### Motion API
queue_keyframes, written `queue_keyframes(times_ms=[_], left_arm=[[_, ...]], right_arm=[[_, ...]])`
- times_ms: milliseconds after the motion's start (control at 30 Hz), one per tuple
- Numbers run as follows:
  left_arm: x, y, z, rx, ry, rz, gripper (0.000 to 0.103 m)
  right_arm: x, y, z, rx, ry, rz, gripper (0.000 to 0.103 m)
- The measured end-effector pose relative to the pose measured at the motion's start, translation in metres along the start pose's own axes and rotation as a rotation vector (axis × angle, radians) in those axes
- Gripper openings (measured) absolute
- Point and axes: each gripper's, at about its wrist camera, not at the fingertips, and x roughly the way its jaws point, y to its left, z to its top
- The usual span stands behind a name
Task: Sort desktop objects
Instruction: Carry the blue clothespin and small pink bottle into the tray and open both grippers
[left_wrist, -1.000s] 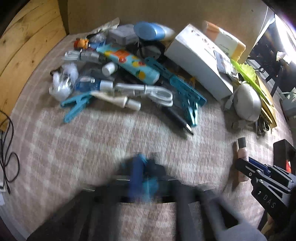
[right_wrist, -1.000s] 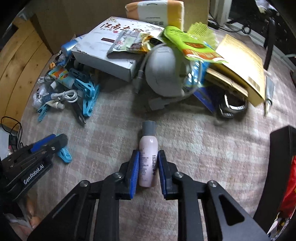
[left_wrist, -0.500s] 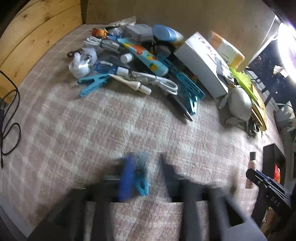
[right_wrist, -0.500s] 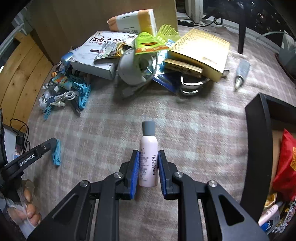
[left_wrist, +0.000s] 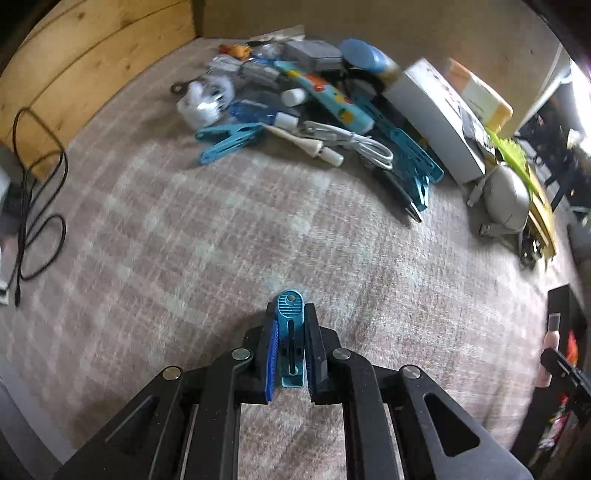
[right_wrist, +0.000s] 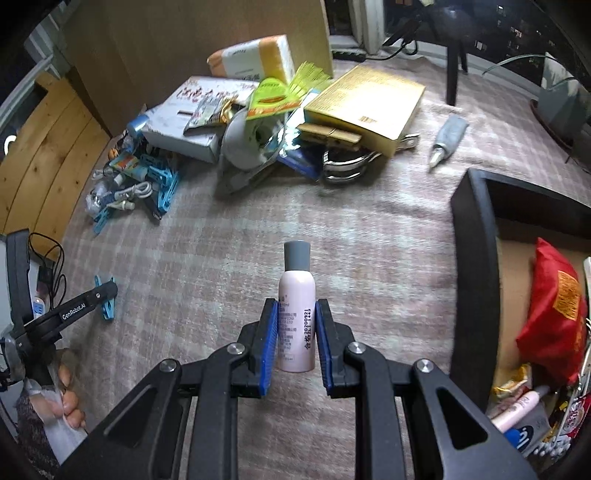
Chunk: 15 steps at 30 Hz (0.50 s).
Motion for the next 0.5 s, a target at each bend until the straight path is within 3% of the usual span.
queue_keyframes(times_ms=[133,267,300,333,367,467,500], left_arm=[[-0.014,0.008,-0.009,-0.057,-0.005,-0.058,0.011],[-0.033,-0.014,-0.02,-0.039,-0.03,-0.099,0.011],[-0.032,-0.022,0.014,-0.013,-0.037,-0.118,0.011],[-0.034,-0.03,0.026,0.008,-0.042,-0.13,0.011],[-0.03,-0.028,0.032,0.03,-0.046,-0.145,0.011],[-0.024,-0.075,0.053,0.127,-0.052,-0.203,0.011],[-0.035,-0.093,0.046,0.17,-0.05,-0.221,0.011]], right_arm=[[-0.018,-0.014,-0.003,0.01,-0.029,0.001,0.02],[-0.032,-0.033,-0.005,0.04,-0.06,-0.004,0.02],[-0.037,-0.039,-0.006,0.053,-0.066,-0.005,0.02],[-0.042,-0.048,-0.008,0.069,-0.073,-0.008,0.02],[-0.045,-0.053,-0.009,0.077,-0.078,-0.011,0.02],[-0.06,-0.075,-0.014,0.113,-0.104,-0.034,0.02],[-0.068,-0.086,-0.017,0.132,-0.116,-0.044,0.02]])
